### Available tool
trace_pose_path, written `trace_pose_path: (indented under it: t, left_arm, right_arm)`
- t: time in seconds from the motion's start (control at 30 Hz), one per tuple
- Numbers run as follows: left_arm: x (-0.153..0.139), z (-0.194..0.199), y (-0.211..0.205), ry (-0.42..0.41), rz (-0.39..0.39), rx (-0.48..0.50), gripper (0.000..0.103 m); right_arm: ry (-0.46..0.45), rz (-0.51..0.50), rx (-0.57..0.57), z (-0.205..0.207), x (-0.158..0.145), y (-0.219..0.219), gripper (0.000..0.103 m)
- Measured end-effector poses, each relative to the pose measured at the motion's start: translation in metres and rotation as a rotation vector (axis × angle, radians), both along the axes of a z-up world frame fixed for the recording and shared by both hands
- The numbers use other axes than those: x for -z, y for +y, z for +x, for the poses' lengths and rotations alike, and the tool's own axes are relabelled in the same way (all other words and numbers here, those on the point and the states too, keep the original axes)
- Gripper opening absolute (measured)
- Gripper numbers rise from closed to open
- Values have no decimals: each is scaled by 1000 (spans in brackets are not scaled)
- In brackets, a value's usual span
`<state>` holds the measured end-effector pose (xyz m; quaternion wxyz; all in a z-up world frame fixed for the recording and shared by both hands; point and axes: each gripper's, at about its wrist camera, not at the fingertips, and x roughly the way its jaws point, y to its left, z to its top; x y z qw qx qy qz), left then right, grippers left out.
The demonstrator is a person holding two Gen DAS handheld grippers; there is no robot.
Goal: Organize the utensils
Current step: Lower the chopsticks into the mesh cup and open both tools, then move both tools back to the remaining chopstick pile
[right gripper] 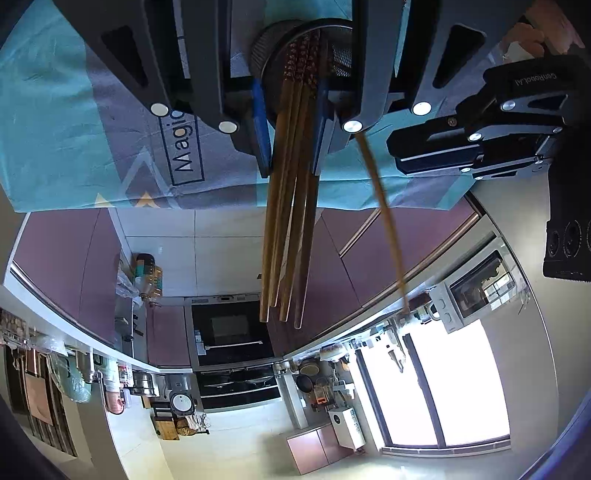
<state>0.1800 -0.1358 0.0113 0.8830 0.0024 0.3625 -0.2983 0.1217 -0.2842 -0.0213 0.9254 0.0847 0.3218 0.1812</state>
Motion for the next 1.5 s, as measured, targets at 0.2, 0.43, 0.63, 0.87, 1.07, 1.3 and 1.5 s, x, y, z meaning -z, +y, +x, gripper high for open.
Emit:
trace_pose_path:
  t: [0.2,0.43,0.63,0.87,1.07,1.3,1.5]
  left_arm:
    - [4,-9,13,-3,-11,-29,25]
    - [16,-24,37,-9,-32,-72,29]
    - [28,-39,54,-11,-17,-94,33]
    - [53,-59,69,14,20,-102,33]
    - [77,-76,72,50,53,-108,33]
    - [105,-88,67,105,89,-114,33]
    - [116,-92,63,116,107,-114,34]
  right_arm:
    - [-10,-21,-33,-1,1,10,22]
    - [-21,-33,-9,-12,1,4,27]
    - [-45,-30,4,-30,-4,-2,29]
    - [-100,-29,-78,-76,-16,9,34]
    - [-42,-20,-168,-98,7,23,40]
    - [98,-18,-192,-95,59,43,40]
    - [146,-61,-188,-94,78,54,40]
